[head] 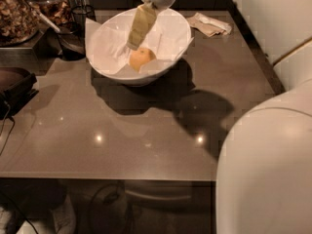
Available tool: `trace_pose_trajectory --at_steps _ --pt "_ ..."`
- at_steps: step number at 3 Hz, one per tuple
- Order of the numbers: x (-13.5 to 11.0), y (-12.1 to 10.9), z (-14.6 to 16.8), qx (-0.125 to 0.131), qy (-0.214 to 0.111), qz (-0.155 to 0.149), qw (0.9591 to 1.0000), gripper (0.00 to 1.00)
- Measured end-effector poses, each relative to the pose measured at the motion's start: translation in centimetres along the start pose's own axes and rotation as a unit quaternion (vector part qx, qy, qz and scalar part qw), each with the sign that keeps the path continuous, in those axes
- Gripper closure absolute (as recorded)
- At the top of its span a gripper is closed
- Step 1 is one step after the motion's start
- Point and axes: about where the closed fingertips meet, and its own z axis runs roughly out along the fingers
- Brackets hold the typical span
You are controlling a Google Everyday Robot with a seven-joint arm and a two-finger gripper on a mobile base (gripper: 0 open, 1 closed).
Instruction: Pick orange from white bowl
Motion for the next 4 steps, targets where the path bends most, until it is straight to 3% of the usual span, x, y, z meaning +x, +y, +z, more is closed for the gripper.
trace_pose_trajectory --at_steps 2,4 --pt "-0.5 -0.9 2.5 -0.012 0.012 -0.01 0.9998 0.31" --pt "0.4 -1.7 5.7 -0.024 0.044 0.004 0.9987 0.28"
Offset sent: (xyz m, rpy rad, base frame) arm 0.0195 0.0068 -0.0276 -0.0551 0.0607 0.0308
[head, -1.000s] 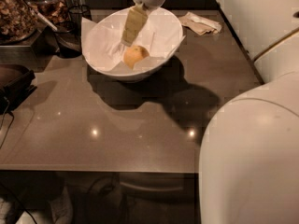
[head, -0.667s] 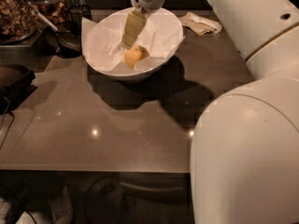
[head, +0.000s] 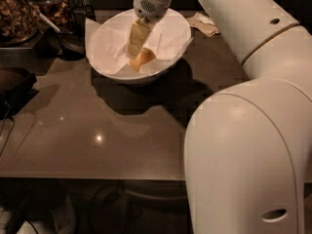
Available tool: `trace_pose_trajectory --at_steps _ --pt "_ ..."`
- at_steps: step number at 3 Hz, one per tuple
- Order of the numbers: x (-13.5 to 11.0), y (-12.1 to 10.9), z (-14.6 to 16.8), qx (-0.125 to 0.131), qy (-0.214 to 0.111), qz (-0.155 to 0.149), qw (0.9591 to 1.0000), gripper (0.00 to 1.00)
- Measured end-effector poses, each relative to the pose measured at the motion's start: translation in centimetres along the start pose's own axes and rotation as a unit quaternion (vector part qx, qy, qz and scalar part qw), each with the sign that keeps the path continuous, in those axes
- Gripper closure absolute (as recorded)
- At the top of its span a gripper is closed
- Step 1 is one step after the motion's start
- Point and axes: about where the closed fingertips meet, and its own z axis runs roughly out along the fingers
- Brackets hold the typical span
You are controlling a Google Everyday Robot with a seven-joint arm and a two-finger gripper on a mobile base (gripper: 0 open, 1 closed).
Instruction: Pick orange from white bowl
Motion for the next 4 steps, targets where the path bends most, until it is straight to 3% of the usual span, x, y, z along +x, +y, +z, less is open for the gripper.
trace_pose_trajectory --at_steps 2,3,4 --pt "1.8 0.0 2.6 -0.017 0.019 0.019 0.9995 0.21" --pt "3.2 1.0 3.1 -0.026 0.022 0.026 0.9991 0.22" --pt "3.0 1.2 3.1 -0.026 0.022 0.022 0.9992 0.23"
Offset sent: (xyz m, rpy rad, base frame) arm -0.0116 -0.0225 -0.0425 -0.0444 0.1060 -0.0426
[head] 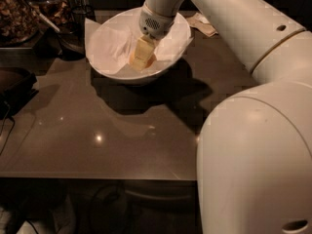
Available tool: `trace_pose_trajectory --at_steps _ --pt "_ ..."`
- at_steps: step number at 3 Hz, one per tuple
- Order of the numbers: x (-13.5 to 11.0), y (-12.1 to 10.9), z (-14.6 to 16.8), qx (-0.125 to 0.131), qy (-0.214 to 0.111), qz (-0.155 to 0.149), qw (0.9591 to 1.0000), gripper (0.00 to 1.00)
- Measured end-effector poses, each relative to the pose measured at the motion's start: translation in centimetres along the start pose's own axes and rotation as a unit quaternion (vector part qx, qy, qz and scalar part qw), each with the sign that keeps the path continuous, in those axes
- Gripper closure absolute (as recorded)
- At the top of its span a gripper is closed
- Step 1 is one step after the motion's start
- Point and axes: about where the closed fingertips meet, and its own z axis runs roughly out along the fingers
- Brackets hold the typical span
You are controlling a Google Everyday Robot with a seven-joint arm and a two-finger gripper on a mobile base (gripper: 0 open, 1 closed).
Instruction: Pick orange from white bowl
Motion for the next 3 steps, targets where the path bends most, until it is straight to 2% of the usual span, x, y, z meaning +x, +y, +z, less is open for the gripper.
trace_pose_trajectory --at_steps 1,3 --pt "-0.55 0.03 -0.85 0.011 -0.001 -0.013 0.9999 0.23" --pt "-1.48 -0.37 -0.64 0.012 0.004 -0.032 0.9994 0.24"
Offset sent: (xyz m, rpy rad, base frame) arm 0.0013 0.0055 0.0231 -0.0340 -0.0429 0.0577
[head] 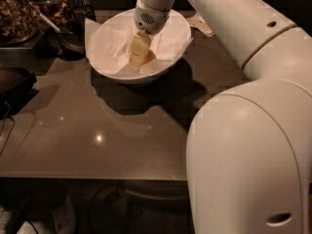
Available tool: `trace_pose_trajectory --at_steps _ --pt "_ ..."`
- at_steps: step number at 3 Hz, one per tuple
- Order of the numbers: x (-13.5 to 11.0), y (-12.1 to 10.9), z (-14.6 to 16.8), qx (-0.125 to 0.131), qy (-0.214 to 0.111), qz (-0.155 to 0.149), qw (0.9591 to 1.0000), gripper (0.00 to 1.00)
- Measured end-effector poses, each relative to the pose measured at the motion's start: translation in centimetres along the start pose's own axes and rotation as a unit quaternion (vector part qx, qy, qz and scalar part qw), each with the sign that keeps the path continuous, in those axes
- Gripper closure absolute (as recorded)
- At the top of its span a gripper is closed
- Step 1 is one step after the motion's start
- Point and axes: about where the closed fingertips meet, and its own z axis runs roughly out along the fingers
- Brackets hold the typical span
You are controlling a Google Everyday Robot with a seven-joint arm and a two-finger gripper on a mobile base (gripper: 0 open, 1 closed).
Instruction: Pick orange from white bowl
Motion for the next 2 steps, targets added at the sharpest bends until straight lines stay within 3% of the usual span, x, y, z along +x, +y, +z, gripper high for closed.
trace_pose_trajectory --at_steps 2 --pt "-0.43 -0.79 0.83 -0.01 0.0 -0.005 0.9999 0.23"
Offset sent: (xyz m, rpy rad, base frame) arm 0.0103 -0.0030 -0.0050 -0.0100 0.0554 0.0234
